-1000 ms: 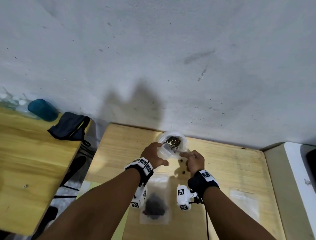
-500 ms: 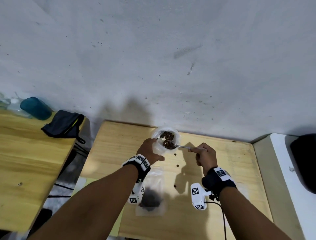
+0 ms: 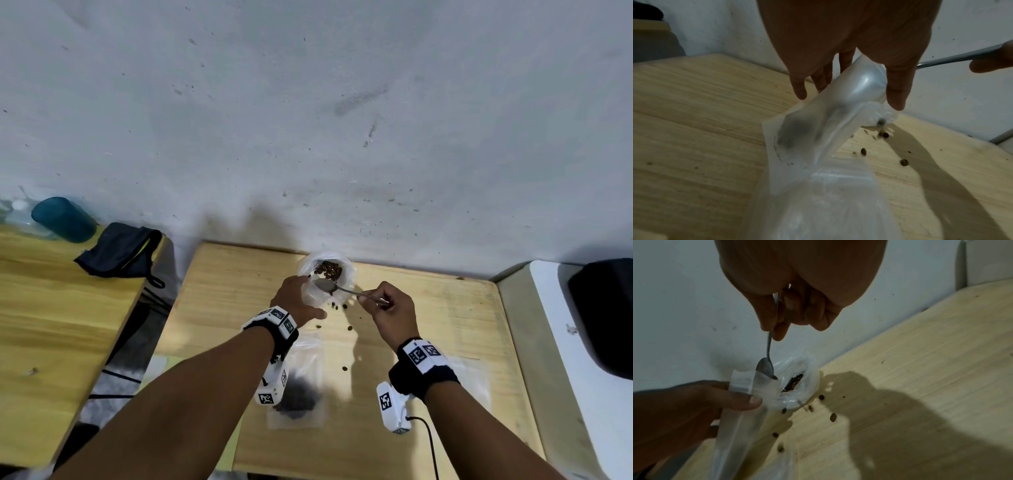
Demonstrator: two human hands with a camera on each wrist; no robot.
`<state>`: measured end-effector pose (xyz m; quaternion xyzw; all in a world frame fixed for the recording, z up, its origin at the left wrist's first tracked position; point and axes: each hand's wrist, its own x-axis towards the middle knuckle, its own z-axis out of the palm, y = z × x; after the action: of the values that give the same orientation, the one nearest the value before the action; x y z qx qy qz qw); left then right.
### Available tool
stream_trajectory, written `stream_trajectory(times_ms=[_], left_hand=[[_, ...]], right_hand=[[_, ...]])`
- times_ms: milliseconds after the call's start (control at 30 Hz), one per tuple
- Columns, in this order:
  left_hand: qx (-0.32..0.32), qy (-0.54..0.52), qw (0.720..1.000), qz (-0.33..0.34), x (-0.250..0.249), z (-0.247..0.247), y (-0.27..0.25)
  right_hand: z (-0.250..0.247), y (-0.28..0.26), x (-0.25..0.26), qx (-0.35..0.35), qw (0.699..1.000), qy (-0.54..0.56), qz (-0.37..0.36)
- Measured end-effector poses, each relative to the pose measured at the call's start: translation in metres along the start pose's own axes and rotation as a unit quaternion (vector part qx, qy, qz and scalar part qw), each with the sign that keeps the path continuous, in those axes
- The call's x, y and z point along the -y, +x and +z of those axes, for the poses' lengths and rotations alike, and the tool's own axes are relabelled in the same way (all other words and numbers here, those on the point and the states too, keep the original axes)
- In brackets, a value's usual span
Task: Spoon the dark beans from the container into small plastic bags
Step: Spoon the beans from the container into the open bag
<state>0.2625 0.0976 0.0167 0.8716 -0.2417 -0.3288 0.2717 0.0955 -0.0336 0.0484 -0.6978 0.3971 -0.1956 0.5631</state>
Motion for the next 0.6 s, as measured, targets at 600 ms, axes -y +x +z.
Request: stream_trajectory(times_ms=[600], left_hand=[[-0.011,-0.017,0.999,0.026,0.005,-0.003,0.004]], right_hand=[[0.029,0.053,-0.017,-0.083,0.989,-0.11,0.048]])
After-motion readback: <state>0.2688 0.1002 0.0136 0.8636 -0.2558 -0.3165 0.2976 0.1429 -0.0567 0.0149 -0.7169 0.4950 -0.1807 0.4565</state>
